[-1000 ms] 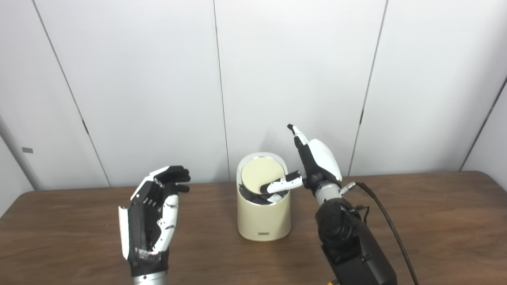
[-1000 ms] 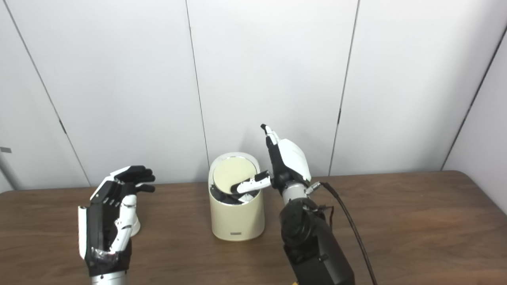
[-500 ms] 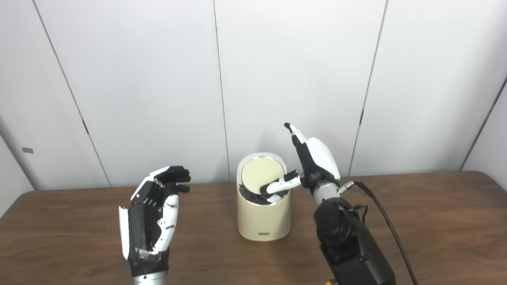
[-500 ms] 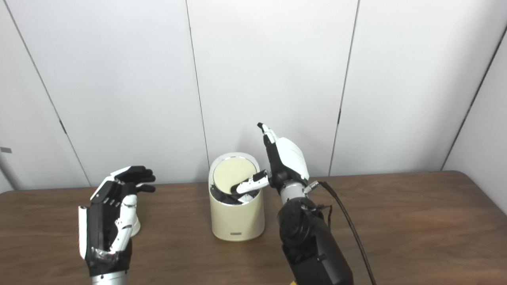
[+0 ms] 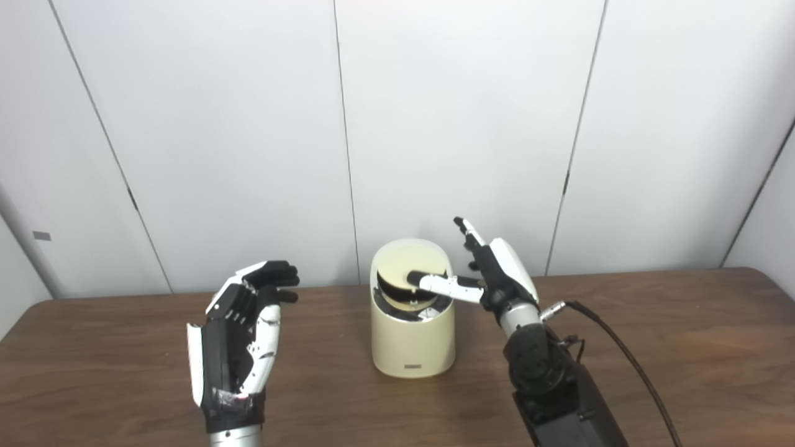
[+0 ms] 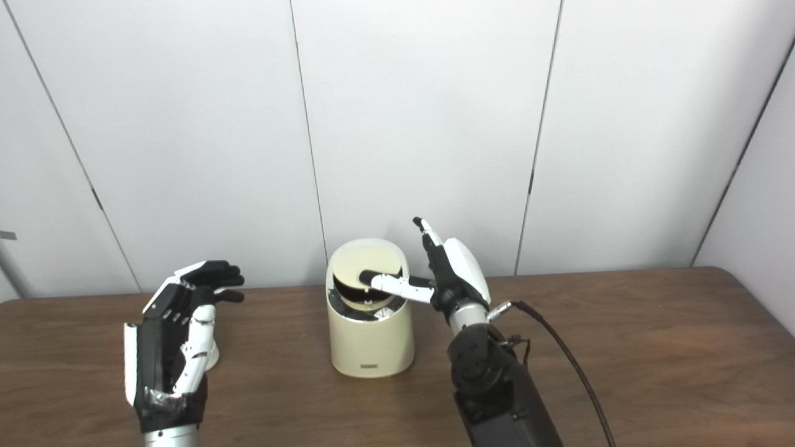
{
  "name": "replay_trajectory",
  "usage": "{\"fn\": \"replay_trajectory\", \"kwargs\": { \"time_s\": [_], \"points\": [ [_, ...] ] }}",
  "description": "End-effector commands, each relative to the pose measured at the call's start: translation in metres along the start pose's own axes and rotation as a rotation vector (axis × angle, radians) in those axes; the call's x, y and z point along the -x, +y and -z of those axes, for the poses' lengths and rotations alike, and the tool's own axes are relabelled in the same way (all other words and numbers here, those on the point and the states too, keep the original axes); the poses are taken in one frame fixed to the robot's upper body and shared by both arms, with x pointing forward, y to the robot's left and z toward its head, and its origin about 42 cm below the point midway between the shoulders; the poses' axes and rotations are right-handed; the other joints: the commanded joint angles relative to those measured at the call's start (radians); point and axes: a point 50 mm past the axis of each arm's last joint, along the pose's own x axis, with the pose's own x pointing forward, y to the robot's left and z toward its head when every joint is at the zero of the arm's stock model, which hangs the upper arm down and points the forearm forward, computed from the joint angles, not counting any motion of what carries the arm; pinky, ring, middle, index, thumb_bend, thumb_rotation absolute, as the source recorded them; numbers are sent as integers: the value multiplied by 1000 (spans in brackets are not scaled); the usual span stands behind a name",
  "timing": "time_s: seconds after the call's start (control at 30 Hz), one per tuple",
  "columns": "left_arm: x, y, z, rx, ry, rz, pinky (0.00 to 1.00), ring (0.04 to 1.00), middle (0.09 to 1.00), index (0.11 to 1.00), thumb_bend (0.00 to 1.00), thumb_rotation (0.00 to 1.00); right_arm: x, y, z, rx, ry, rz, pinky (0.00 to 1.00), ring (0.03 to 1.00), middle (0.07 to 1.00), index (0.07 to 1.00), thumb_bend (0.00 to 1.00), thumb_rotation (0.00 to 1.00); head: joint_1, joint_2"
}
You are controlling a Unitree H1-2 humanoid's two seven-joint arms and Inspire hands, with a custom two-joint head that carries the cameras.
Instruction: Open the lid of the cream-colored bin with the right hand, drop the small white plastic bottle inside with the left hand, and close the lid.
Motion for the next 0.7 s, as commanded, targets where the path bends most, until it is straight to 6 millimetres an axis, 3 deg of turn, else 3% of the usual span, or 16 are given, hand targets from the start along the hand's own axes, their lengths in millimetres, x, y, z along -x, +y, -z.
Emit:
{"fn": "replay_trajectory", "kwargs": {
  "time_s": [0.0,0.3,0.4,0.47,0.67],
  "points": [
    [-14,-6,-14,24,-84,14,536,620,636,635,287,501,-3,-12,-22,-28,-93,26,747,865,925,939,919,822,-3,1],
    [-14,-5,-14,21,-86,16,538,620,638,635,279,501,0,-12,-20,-61,-100,15,715,843,900,919,942,838,-2,3],
    [-14,-4,-14,13,-87,16,536,619,637,636,276,506,3,-11,-18,-97,-114,1,748,868,918,923,945,835,-3,3],
    [-14,-4,-14,16,-89,17,538,620,639,637,278,506,6,-12,-15,-155,-144,-19,832,919,948,936,960,872,-4,2],
    [-15,-1,-13,26,-87,18,542,622,638,636,271,496,19,-12,-3,-411,-356,-22,951,968,947,938,973,917,-4,0]
  ]
}}
